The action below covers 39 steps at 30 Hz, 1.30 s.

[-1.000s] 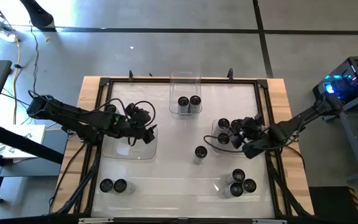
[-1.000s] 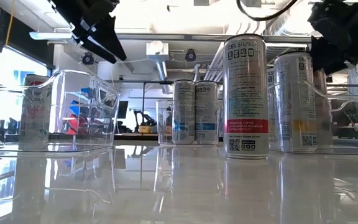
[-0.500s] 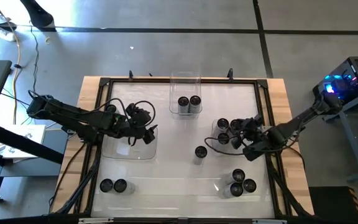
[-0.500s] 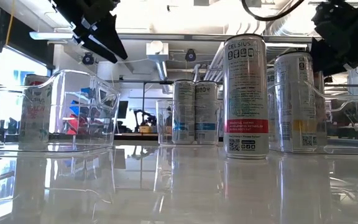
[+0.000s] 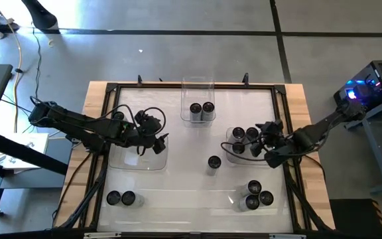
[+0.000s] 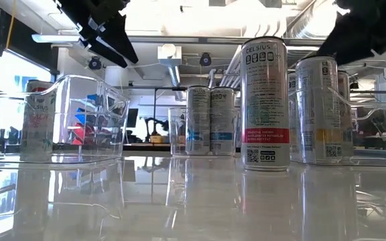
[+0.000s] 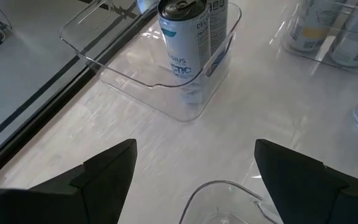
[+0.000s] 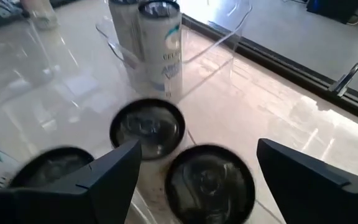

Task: Sort soda cans
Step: Put the white-yellow soda can into the bottom right transparent bin

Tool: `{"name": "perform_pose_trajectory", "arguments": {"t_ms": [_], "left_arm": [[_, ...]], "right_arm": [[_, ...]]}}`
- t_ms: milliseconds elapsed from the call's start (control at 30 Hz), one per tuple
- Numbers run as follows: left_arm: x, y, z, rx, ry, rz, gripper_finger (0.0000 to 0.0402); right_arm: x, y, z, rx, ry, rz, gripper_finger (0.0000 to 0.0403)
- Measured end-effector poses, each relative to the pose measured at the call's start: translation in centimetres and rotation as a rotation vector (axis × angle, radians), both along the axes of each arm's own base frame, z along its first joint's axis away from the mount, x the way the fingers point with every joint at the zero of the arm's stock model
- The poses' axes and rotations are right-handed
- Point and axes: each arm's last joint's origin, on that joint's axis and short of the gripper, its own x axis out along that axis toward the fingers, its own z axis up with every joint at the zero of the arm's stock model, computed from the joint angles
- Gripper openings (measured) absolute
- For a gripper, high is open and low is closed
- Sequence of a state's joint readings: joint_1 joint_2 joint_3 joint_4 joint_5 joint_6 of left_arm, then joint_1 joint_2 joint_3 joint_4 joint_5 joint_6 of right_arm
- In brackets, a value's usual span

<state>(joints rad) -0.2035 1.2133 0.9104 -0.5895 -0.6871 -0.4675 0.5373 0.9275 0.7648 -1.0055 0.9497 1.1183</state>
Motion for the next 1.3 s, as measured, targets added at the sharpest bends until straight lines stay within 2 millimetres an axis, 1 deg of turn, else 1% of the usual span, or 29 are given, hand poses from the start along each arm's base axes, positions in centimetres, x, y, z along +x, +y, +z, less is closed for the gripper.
{"name": "perform_pose_trajectory", "arguments": {"t_ms": [100, 200, 333, 433, 533, 767, 833, 933, 1067, 1133, 1233, 1300], "left_arm": [[0.1, 0.0, 0.1, -0.007, -0.006, -0.013, 0.0321], [0.1, -0.1, 0.1, -0.014, -0.003, -0.028, 0.0321], [0.1, -0.1, 0.1, -0.015, -0.004, -0.029, 0.0321], [-0.2, 0.0, 0.4, -0.041, -0.013, -0.032, 0.0321], [-0.8, 0.4, 1.5, -0.088, -0.053, -0.025, 0.0321], [-3.8, 1.9, 4.5, -0.074, -0.147, 0.014, 0.0321], [-4.4, 2.0, 5.2, -0.06, -0.174, -0.009, 0.0321], [-4.9, 2.0, 6.1, -0.044, -0.223, -0.072, 0.0321], [-4.8, 1.9, 6.9, -0.013, -0.266, -0.142, 0.0321], [-4.4, 1.8, 7.0, 0.002, -0.274, -0.176, 0.0321], [-3.6, 1.6, 6.8, 0.023, -0.27, -0.201, 0.0321], [-3.1, 1.6, 6.6, 0.032, -0.264, -0.207, 0.0321]], "right_arm": [[0.0, 0.0, 1.5, 0.007, -0.017, -0.001, 0.0316], [0.2, 0.1, 2.5, -0.004, -0.033, 0.022, 0.0316], [1.0, 0.6, 2.9, -0.048, -0.051, 0.106, 0.0316], [1.9, 1.1, 2.6, -0.093, -0.07, 0.17, 0.0316], [2.8, 1.7, 2.1, -0.128, -0.087, 0.209, 0.0316], [4.2, 2.5, 1.0, -0.184, -0.096, 0.261, 0.0316], [4.6, 2.9, 1.2, -0.195, -0.11, 0.298, 0.0316], [4.9, 3.5, 2.0, -0.224, -0.161, 0.352, 0.0316], [5.2, 4.1, 3.0, -0.258, -0.233, 0.399, 0.0316], [5.3, 4.4, 3.3, -0.254, -0.255, 0.443, 0.0316], [5.1, 5.0, 3.5, -0.212, -0.278, 0.515, 0.0316], [5.0, 5.4, 4.0, -0.153, -0.288, 0.557, 0.0316]]}}
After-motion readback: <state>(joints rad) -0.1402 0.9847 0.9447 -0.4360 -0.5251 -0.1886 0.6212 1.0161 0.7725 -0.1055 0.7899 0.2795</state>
